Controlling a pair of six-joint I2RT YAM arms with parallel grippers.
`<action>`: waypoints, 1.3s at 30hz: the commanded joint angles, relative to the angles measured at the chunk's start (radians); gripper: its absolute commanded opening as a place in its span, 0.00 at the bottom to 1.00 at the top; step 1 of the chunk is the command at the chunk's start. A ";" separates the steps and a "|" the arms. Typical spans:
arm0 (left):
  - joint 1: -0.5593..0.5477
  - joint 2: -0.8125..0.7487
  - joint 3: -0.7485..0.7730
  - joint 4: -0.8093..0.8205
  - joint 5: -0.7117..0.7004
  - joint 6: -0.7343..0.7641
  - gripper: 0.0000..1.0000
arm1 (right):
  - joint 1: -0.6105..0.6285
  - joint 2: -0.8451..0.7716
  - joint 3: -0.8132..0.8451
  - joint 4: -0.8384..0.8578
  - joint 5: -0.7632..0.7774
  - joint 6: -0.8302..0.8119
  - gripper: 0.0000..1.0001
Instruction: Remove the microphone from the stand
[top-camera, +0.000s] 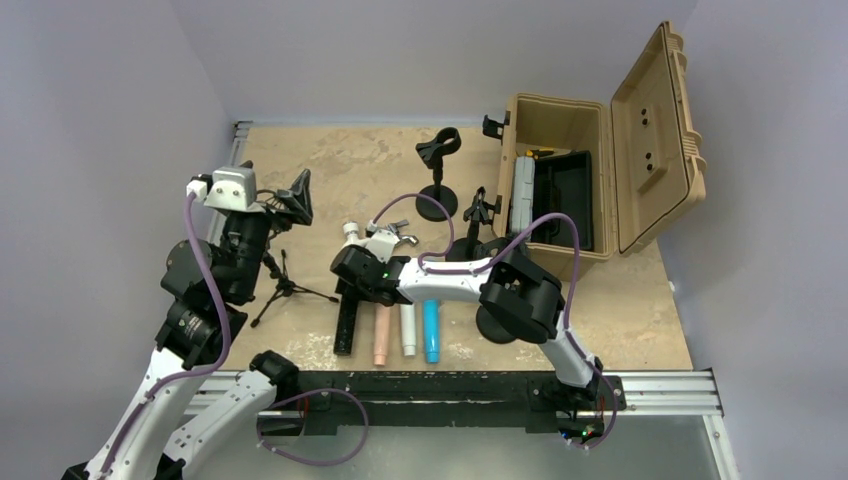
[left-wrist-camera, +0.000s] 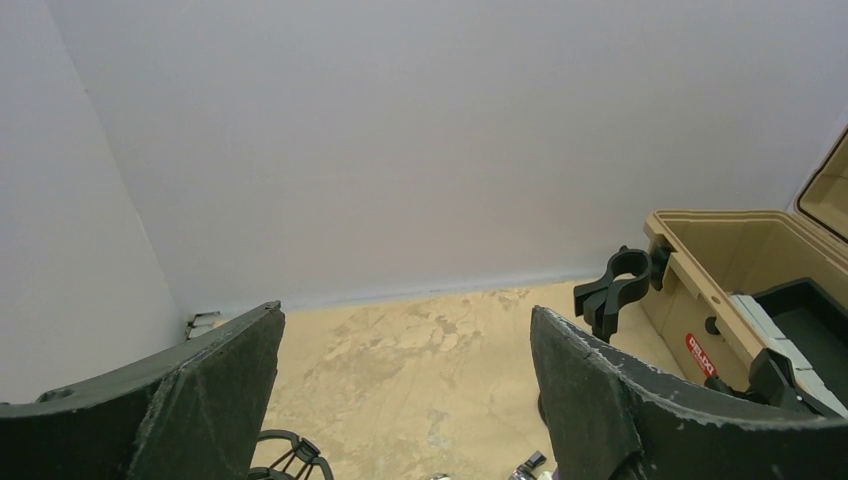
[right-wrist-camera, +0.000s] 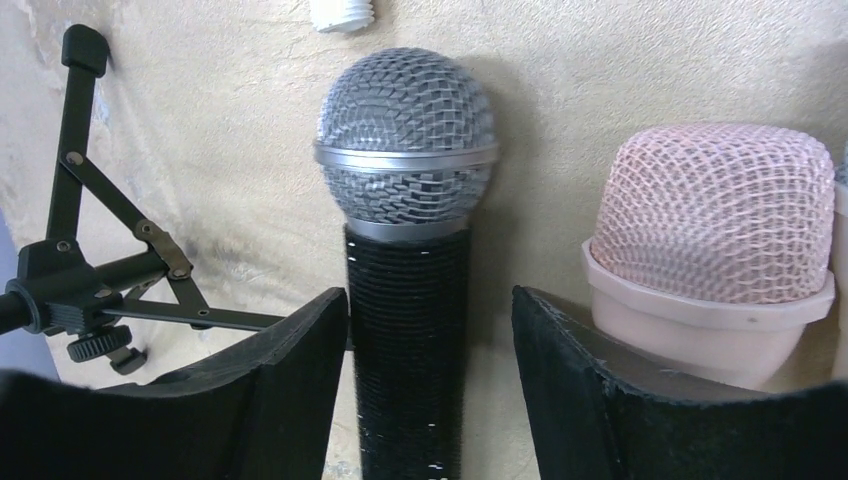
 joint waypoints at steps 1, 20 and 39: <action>-0.010 0.007 -0.001 0.027 0.006 -0.007 0.90 | 0.003 -0.051 0.020 -0.025 0.071 -0.018 0.61; -0.021 0.053 -0.031 0.058 0.031 -0.014 0.89 | 0.017 -0.718 -0.376 0.478 0.173 -0.548 0.65; -0.021 -0.272 -0.185 0.165 0.097 -0.102 0.92 | 0.015 -1.543 -0.607 0.546 0.487 -1.012 0.85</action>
